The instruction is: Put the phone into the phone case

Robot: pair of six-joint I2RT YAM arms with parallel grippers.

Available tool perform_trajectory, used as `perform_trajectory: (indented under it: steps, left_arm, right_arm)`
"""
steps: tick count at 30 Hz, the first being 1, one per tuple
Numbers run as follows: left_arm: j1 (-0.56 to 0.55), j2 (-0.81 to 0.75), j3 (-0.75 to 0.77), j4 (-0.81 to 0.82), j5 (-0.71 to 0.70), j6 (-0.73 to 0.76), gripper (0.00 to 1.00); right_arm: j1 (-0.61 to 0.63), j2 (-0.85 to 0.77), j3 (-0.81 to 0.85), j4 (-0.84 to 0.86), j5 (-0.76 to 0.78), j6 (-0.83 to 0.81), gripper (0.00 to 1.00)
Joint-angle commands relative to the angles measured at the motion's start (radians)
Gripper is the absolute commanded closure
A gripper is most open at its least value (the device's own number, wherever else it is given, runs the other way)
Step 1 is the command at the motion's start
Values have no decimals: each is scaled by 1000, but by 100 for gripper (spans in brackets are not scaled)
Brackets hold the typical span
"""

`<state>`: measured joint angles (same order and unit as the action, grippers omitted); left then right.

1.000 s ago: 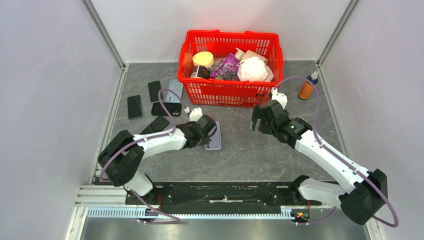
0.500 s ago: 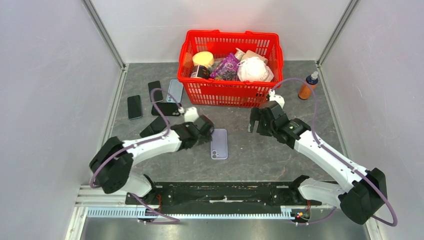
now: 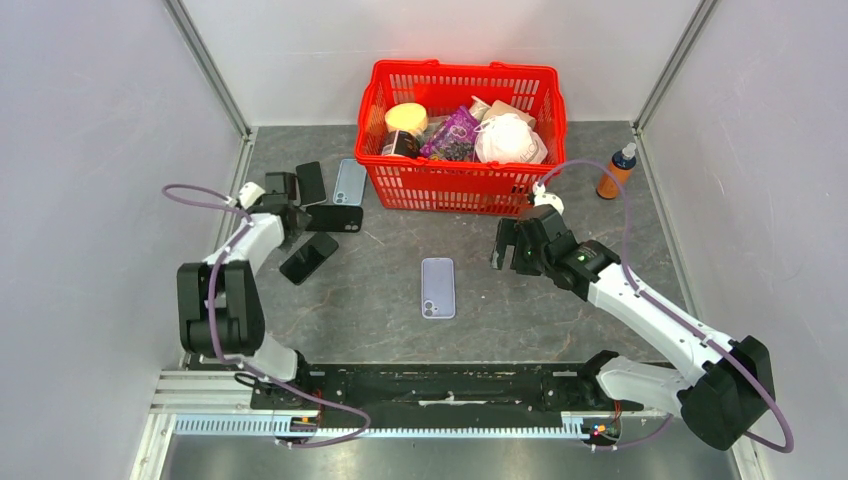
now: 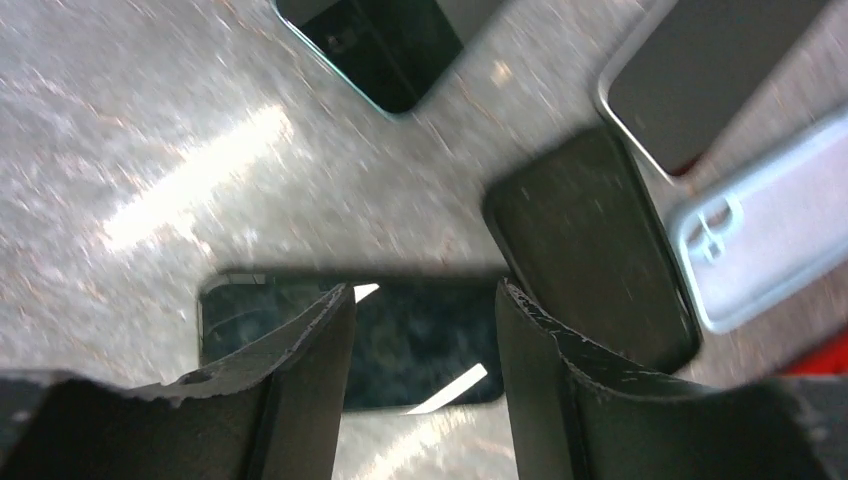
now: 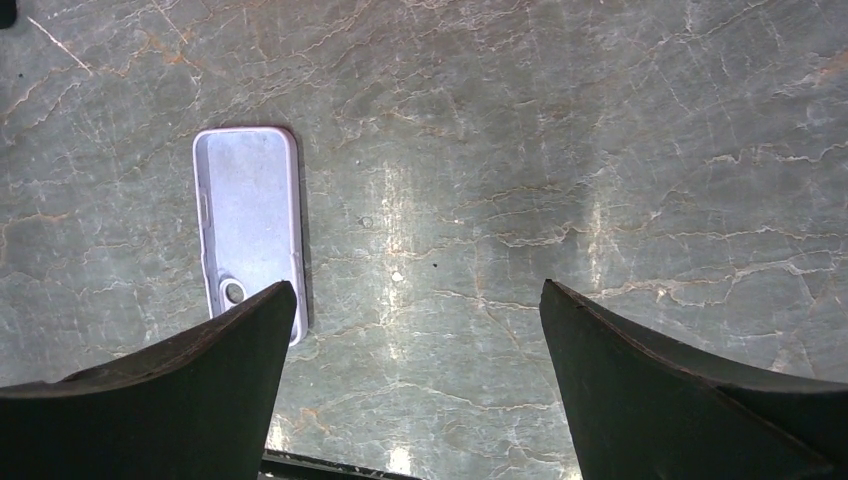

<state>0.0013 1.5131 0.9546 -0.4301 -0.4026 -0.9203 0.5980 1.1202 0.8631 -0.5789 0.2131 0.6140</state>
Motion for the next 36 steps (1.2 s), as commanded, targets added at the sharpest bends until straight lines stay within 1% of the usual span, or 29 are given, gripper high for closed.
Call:
perform_trajectory:
  steps: [1, 6, 10, 11, 16, 22, 26, 33, 34, 35, 36]
  left_arm:
    - [106, 94, 78, 32, 64, 75, 41]
    - [161, 205, 145, -8, 63, 103, 46]
    - [169, 243, 144, -20, 75, 90, 49]
    - [169, 248, 141, -23, 84, 86, 52]
    - [167, 257, 95, -29, 125, 31, 57]
    - [162, 223, 7, -37, 156, -49, 58]
    - [130, 151, -70, -42, 153, -70, 59]
    - [15, 38, -181, -85, 111, -125, 59]
    - [11, 26, -194, -86, 114, -131, 59]
    - [-35, 14, -205, -84, 120, -137, 59]
    - [-55, 5, -211, -86, 119, -138, 60]
  right_arm:
    - [-5, -17, -7, 50, -30, -26, 1]
    - [-5, -24, -16, 57, -49, -32, 1]
    - [-5, -24, -25, 65, -65, -34, 1]
    - [-5, -23, -26, 65, -67, -33, 1]
    - [-5, -14, -27, 68, -77, -33, 1]
    - [-5, -14, -34, 71, -72, -34, 1]
    - [-5, -20, -38, 70, -64, -37, 1]
    - [-6, -19, -39, 72, -76, -37, 1]
    - [-6, -17, -39, 71, -78, -37, 1]
    - [-6, -15, -39, 71, -78, -39, 1]
    - [-5, -15, -40, 71, -81, -38, 1]
